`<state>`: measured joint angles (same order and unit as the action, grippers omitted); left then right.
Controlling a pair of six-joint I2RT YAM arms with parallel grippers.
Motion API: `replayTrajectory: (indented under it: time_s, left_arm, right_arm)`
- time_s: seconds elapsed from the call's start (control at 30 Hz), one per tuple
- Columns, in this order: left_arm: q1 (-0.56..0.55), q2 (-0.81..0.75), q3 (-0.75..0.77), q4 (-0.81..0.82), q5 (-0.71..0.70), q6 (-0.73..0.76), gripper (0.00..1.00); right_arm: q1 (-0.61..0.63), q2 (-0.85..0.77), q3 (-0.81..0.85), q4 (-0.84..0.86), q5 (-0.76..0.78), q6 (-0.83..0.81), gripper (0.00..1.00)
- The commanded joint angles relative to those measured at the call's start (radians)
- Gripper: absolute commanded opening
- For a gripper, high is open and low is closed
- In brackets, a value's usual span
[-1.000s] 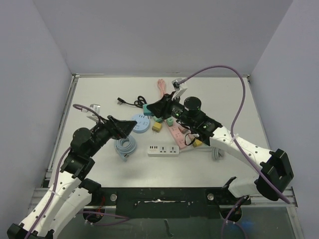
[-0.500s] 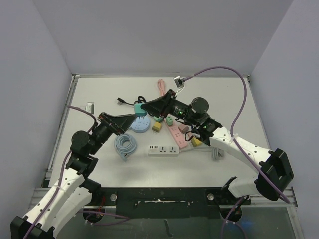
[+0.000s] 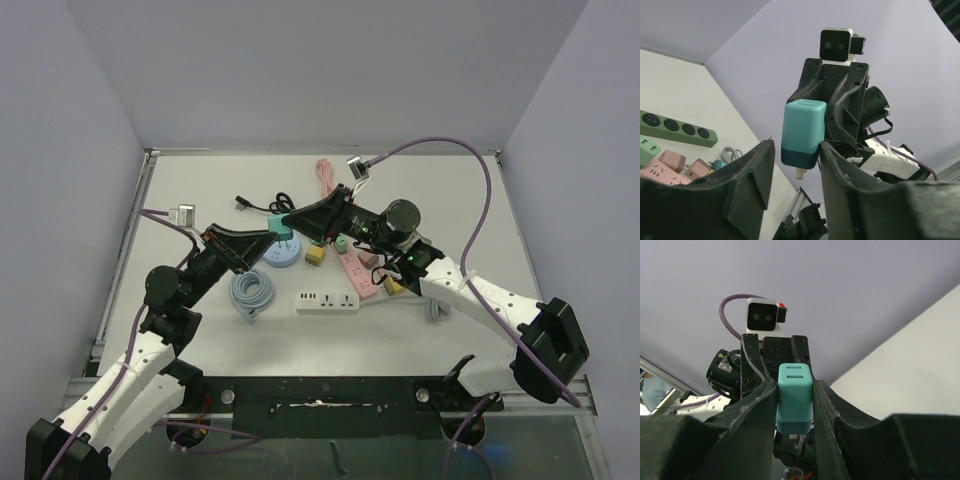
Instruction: Insert the plug
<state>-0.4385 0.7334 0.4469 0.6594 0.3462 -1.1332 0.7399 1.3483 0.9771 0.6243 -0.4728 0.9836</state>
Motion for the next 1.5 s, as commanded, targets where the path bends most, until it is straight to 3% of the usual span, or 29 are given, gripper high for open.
replayTrajectory:
  time_s: [0.0,0.07,0.2,0.3,0.43,0.67,0.97,1.27,1.37,1.47]
  left_arm:
    - [0.003,-0.005,0.032,0.072,0.075,0.035,0.35]
    - [0.003,-0.008,0.035,0.072,0.107,0.055,0.24]
    - [0.004,-0.029,0.067,-0.029,0.155,0.157,0.0]
    - [0.006,-0.054,0.142,-0.224,0.169,0.305,0.0]
    - [0.006,-0.063,0.234,-0.439,0.205,0.468,0.0]
    - [0.007,-0.016,0.299,-0.538,0.283,0.512,0.0]
    - [0.007,0.041,0.341,-0.553,0.446,0.484,0.0]
    - [0.007,0.085,0.364,-0.605,0.515,0.49,0.0]
    - [0.007,0.1,0.375,-0.627,0.52,0.495,0.0]
    - [0.007,0.106,0.377,-0.637,0.518,0.486,0.0]
  right_arm:
    - [-0.003,-0.014,0.006,0.101,-0.024,0.016,0.28]
    - [-0.004,-0.012,0.007,0.097,-0.039,0.017,0.31]
    - [-0.023,-0.019,0.026,-0.019,-0.094,-0.046,0.52]
    - [-0.047,-0.048,0.045,-0.133,-0.16,-0.167,0.65]
    - [-0.06,-0.076,0.138,-0.401,-0.226,-0.362,0.71]
    - [-0.06,-0.062,0.236,-0.594,-0.321,-0.539,0.74]
    - [-0.058,0.024,0.386,-0.879,-0.454,-0.731,0.69]
    - [-0.059,0.065,0.402,-0.974,-0.487,-0.751,0.6]
    - [-0.057,0.073,0.394,-0.978,-0.527,-0.75,0.51]
    - [-0.057,0.076,0.37,-0.927,-0.591,-0.712,0.34]
